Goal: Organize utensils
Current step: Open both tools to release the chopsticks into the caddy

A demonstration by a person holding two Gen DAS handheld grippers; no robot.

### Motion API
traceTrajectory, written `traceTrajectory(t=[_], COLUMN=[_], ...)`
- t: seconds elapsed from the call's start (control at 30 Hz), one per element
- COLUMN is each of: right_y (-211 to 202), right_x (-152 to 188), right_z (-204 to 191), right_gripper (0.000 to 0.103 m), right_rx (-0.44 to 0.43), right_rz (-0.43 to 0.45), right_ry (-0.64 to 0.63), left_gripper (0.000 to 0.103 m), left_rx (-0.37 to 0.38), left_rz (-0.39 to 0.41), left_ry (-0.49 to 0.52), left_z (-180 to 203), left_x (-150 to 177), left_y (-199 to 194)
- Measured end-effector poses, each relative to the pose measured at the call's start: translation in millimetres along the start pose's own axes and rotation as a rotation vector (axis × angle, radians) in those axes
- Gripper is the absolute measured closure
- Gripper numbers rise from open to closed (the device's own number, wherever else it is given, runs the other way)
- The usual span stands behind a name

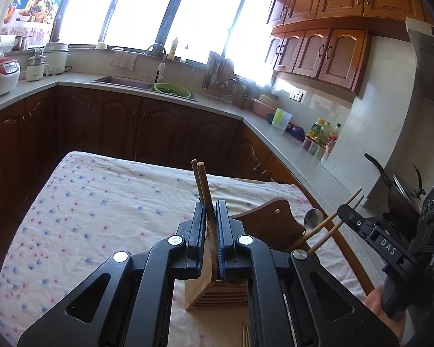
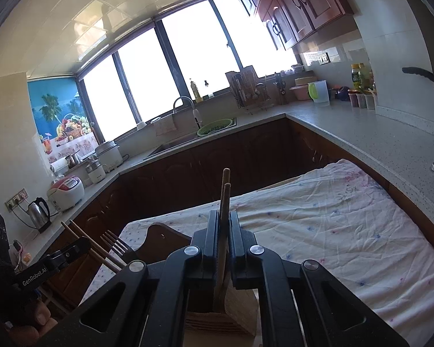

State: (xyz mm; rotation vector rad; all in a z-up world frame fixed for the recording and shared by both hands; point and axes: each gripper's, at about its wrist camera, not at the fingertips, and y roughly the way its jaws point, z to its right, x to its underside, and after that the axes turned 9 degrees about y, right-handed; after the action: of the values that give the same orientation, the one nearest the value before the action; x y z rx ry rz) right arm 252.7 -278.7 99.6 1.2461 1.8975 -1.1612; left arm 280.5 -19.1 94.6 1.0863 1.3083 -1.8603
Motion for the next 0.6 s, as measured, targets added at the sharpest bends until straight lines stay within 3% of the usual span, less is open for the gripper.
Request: traceTrajectory(t=[0.23, 0.37, 0.43, 0.5, 0.57, 0.6], right_y=[0.0, -0.4, -4.4, -11.6, -20.9, -25.8], right_x=[-0.6, -1.9, -3.9, -7.0, -10.7, -12.7], right_z=[-1.4, -2.1, -2.3, -2.2, -2.7, -2.7], right_gripper=[0.097, 0.091, 0.079, 0.053, 0.041, 0.028], right_rx=[0.001, -0.01, -0.019, -0.041, -0.051, -0.059], right_rz=[-0.004, -0.011, -0.009, 0.005, 0.031, 0.044], right_ry=[0.003, 0.018, 0.026, 0.039, 0.044, 0.049], left_gripper=[0.096, 0.094, 0.077, 0.061, 0.053, 0.043], left_rx=[0.0, 0.017, 0.014, 0.009, 0.003, 0.0], left_rz=[-0.013, -0.02, -0.013, 0.004, 0.017, 0.02], left_ry=[0.004, -0.013, -0.019, -0.03, -0.037, -0.041], left_z=[1.3, -1.7, -2.6, -5.0, -6.0, -6.3], left_x=[-2.3, -5.1, -6.2, -6.8, -7.1, -6.9], left_y=[0.1, -5.1, -11.1, -19.0, -27.2, -30.9])
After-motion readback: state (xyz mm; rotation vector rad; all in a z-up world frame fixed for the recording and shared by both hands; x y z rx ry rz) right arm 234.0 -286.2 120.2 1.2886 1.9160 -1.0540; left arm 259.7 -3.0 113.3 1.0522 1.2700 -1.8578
